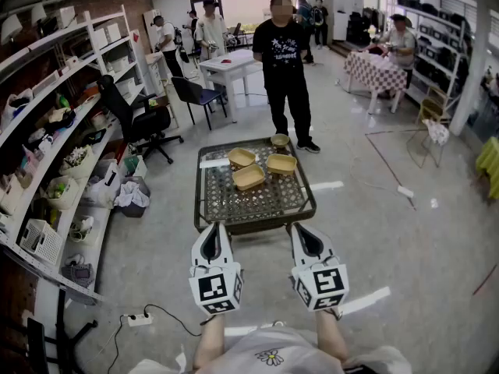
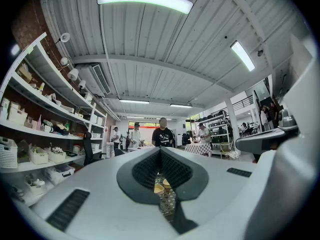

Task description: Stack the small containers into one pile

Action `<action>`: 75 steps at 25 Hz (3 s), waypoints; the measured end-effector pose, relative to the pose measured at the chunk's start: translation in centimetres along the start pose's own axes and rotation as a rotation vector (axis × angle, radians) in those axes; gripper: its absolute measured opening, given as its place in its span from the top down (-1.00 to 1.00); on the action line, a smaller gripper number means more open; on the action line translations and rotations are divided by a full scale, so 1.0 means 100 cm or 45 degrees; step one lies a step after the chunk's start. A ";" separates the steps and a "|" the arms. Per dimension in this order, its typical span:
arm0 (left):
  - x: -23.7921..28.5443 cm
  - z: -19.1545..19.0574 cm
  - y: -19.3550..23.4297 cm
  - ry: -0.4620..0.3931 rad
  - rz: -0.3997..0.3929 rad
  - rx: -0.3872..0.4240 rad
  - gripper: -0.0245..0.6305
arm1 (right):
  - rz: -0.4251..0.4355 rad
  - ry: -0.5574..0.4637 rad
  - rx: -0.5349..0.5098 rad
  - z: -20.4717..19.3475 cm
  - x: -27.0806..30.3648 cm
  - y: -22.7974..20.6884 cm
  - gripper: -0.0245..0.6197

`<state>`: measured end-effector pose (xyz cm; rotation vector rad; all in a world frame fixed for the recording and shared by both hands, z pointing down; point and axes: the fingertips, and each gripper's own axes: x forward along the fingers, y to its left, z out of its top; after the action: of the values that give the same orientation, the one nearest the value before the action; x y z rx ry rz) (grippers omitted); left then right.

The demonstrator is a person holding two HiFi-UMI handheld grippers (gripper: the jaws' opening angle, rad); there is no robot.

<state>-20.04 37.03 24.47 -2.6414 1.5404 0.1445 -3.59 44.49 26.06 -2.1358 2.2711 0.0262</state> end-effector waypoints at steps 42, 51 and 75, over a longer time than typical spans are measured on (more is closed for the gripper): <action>0.278 -0.046 0.071 -0.036 -0.041 -0.140 0.85 | -0.039 -0.011 -0.004 -0.019 0.237 -0.097 0.83; 0.409 -0.055 0.128 -0.064 -0.117 -0.097 0.85 | -0.022 0.027 0.082 -0.008 0.393 -0.103 0.83; 0.524 -0.111 0.211 0.048 0.013 -0.115 0.85 | 0.090 0.135 0.256 -0.057 0.566 -0.115 0.82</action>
<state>-12.24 -19.88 28.61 -2.7209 1.5955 0.1699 4.37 -12.89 30.14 -2.0005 2.2918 -0.3079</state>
